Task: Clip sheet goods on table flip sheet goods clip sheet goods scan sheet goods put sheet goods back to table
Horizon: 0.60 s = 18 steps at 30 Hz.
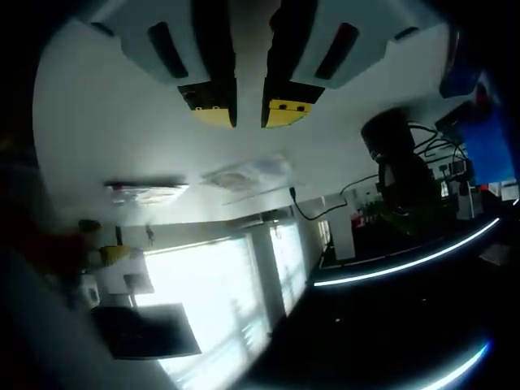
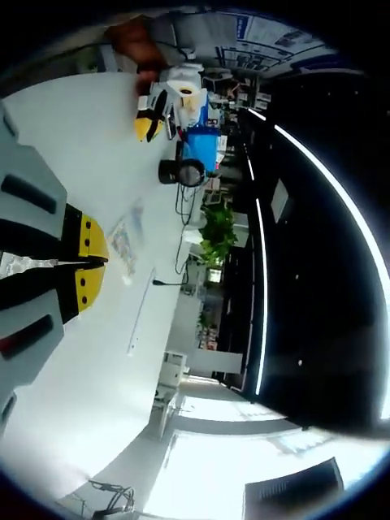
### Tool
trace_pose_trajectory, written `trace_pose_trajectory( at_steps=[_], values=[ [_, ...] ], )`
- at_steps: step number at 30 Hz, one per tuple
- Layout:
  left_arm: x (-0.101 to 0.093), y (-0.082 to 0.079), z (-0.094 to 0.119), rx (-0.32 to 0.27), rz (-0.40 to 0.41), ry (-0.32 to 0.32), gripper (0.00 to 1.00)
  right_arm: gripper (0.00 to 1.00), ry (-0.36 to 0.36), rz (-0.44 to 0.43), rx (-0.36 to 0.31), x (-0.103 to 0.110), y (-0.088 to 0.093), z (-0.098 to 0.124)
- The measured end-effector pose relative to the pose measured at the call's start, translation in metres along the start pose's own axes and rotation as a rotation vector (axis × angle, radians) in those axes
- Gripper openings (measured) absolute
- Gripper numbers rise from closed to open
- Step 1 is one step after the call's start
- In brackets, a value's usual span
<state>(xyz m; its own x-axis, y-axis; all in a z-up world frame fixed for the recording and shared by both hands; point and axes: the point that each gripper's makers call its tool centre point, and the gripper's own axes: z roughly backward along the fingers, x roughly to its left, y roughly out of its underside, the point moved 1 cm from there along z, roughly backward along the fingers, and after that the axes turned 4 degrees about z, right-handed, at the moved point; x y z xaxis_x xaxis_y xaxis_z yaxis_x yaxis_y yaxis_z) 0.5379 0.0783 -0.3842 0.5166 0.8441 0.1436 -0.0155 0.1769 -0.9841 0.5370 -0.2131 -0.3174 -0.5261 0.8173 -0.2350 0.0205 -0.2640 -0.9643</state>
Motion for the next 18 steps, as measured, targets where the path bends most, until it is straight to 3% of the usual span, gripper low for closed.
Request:
trace_pose_trajectory(
  at_steps=[8,18],
  values=[
    [0.000,0.000,0.001,0.000,0.007,-0.001,0.04,0.00,-0.002,-0.025,-0.022,0.009,0.020,0.016],
    [0.004,0.000,0.000,-0.001,0.031,-0.014,0.04,0.00,0.014,-0.084,-0.041,0.013,0.029,0.022]
  ],
)
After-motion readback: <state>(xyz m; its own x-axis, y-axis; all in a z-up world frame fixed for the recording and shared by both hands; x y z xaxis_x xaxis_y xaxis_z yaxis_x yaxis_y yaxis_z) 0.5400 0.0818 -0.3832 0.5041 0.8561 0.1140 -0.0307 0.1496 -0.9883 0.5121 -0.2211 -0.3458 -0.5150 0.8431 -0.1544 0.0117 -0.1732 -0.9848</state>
